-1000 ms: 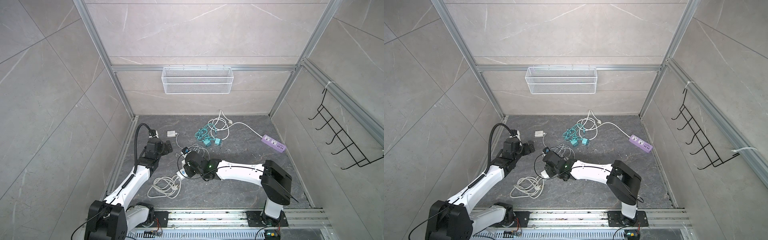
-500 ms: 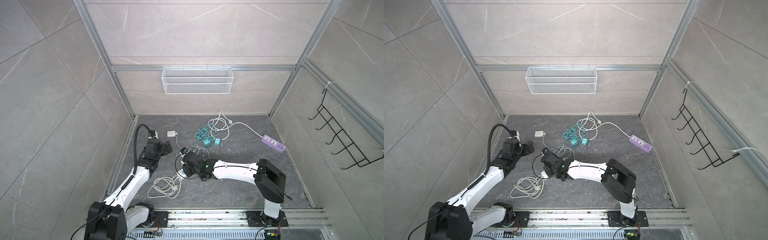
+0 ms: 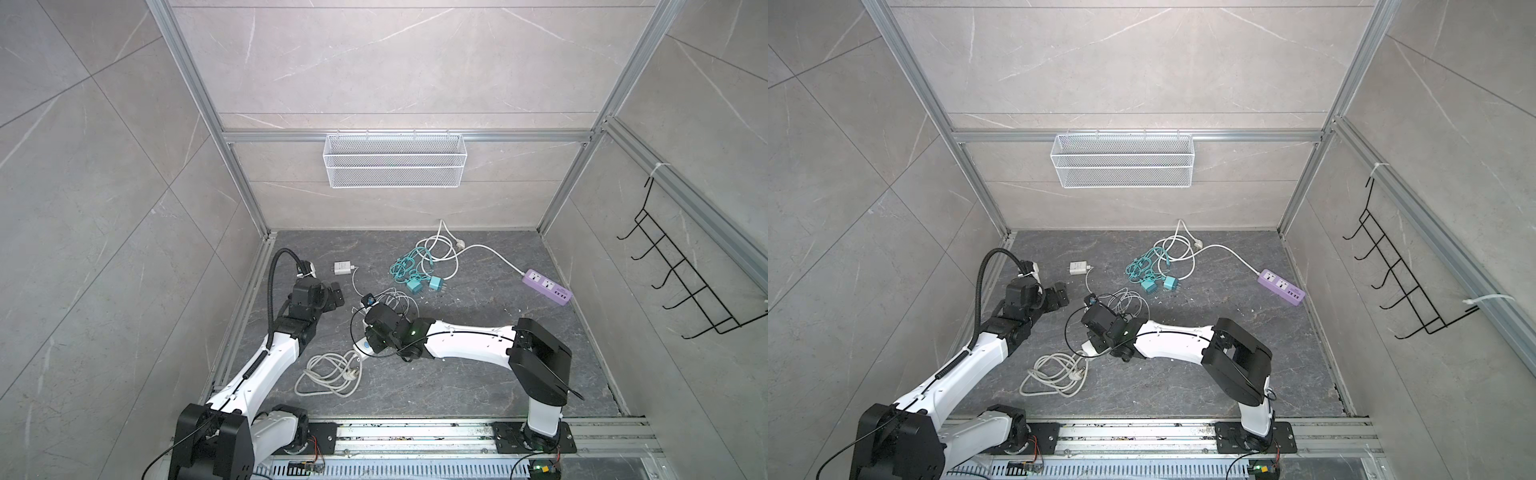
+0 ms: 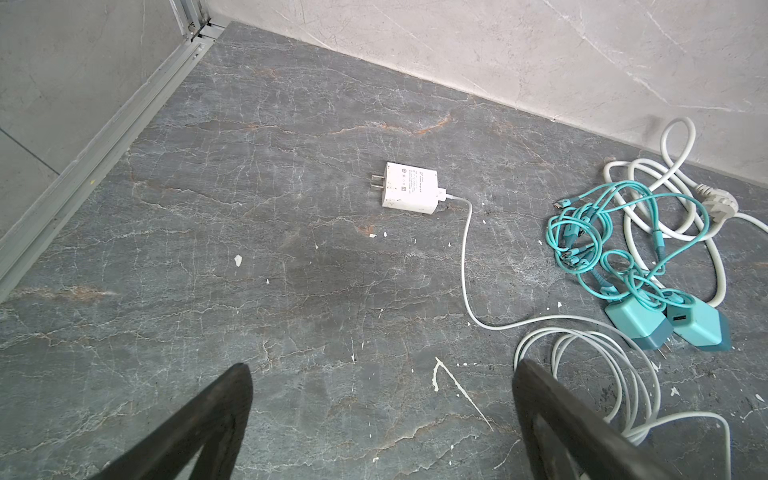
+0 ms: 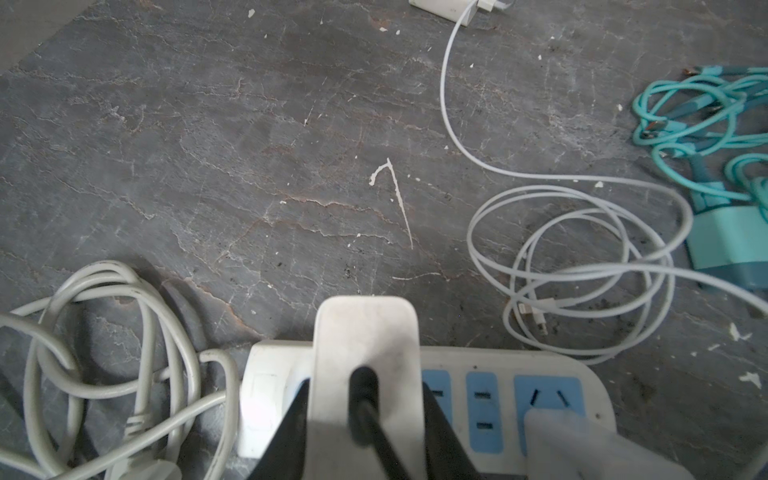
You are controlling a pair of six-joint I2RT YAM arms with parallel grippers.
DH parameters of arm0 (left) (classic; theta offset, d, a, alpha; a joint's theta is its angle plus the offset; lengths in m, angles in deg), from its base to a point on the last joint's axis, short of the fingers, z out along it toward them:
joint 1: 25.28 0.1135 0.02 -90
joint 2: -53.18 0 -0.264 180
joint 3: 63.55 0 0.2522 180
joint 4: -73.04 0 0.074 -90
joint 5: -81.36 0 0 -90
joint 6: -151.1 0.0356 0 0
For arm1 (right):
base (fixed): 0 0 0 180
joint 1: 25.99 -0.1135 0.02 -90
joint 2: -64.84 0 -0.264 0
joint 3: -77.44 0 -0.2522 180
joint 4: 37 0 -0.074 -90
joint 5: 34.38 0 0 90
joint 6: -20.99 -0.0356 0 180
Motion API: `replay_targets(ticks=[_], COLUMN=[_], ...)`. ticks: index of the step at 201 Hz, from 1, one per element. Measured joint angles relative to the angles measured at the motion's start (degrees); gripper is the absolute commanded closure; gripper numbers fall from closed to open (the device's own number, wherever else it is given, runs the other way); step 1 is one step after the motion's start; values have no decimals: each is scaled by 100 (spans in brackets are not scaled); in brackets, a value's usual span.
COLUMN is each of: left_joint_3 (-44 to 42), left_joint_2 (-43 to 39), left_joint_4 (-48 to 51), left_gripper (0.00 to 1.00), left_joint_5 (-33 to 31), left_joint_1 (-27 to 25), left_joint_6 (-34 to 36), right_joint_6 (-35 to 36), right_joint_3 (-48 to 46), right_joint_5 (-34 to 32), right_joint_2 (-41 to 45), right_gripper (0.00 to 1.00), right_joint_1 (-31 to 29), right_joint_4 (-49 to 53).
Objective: Insert the plug
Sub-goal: 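Lower the charger onto the strip socket while the left moves toward the vivo charger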
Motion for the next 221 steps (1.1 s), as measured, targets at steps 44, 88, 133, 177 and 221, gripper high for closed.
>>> replay_targets(ticks=[44,88,133,177,221], left_joint_3=[0,0,0,0,-2], left_joint_2=[0,0,0,0,-2], left_joint_4=[-2,-20,-44,-44,-44], left_gripper=[0,0,0,0,0], left_joint_5=[2,4,7,11,11], left_joint_1=[0,0,0,0,0], left_joint_6=[0,-2,-17,-48,-90], right_joint_6=[-20,-31,-133,-197,-197], right_joint_3=[-70,-125,-260,-420,-424], right_joint_5=[-57,-83,-103,-103,-101], right_joint_2=[0,2,57,160,164], right_gripper=[94,94,94,94,94], right_joint_1=[0,-4,-4,-20,-20], right_joint_4=[-76,-177,-334,-341,-341])
